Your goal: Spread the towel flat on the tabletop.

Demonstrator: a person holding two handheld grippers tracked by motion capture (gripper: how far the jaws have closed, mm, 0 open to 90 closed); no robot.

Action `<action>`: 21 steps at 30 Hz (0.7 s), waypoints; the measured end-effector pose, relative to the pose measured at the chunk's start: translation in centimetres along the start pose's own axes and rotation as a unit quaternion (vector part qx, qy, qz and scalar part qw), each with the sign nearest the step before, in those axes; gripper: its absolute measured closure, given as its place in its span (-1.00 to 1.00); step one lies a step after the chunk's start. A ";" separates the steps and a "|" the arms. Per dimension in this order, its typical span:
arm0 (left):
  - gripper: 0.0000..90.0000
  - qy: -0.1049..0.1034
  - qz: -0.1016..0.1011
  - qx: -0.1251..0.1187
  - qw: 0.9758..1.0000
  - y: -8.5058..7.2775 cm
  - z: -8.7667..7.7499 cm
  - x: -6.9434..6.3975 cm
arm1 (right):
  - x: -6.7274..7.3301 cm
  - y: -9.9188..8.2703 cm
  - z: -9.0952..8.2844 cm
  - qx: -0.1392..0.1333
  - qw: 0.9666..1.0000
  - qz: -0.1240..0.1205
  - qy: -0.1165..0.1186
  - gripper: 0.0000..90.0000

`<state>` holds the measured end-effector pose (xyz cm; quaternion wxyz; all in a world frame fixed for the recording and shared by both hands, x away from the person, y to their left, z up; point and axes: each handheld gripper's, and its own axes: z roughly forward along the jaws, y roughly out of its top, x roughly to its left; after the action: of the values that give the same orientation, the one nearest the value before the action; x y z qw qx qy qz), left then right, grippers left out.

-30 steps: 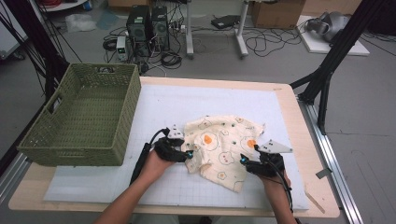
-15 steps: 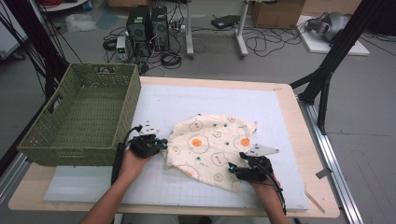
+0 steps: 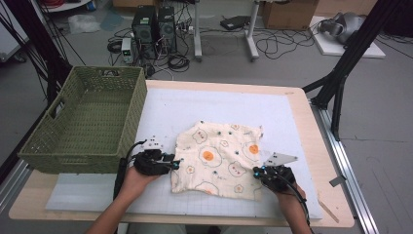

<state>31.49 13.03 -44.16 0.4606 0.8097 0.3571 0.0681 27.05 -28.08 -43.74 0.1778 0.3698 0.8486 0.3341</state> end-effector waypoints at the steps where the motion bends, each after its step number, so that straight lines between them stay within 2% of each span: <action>1: 0.12 0.003 -0.004 -0.004 1.000 0.1 0.0 0.1 | -0.2 -0.2 -0.3 0.005 1.000 -0.004 -0.004 0.95; 3: -0.08 0.014 -0.016 -0.013 1.000 0.3 0.0 0.5 | -0.3 -0.8 -1.1 0.015 1.000 -0.006 -0.009 0.95; 6: -0.11 0.017 -0.035 -0.037 0.999 0.7 -0.1 1.1 | -0.5 -1.7 -2.0 0.020 1.000 -0.011 -0.019 0.95; 8: -0.14 0.026 -0.035 -0.050 0.998 1.5 -0.1 1.4 | -0.6 -2.0 -2.6 0.018 1.000 -0.010 -0.020 0.92; 10: -0.21 0.040 -0.045 -0.060 0.996 2.5 0.2 1.9 | -0.8 -2.1 -3.0 -0.007 1.000 0.004 -0.020 0.67; 11: -0.30 0.047 -0.051 -0.062 0.996 3.0 0.5 2.2 | -0.9 -2.0 -3.1 -0.021 0.999 0.017 -0.023 0.45; 14: -0.52 0.073 -0.056 -0.067 0.994 4.5 1.3 2.8 | -1.0 -1.8 -3.4 -0.051 0.998 0.027 -0.036 0.19; 15: -0.53 0.077 -0.057 -0.072 0.993 5.0 1.5 3.0 | -1.0 -1.7 -3.4 -0.057 0.997 0.030 -0.039 0.15; 19: -0.49 0.087 -0.070 -0.057 0.992 6.6 3.0 3.9 | -0.9 -1.5 -3.3 -0.076 0.996 0.026 -0.043 0.05; 21: -0.33 0.082 -0.071 -0.056 0.992 7.2 3.9 4.2 | -0.9 -1.3 -3.3 -0.080 0.996 0.025 -0.043 0.03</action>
<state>39.97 10.69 -41.57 0.4778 0.7469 0.4463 0.1213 25.15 -30.81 -42.29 0.2344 0.3896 0.8010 0.3894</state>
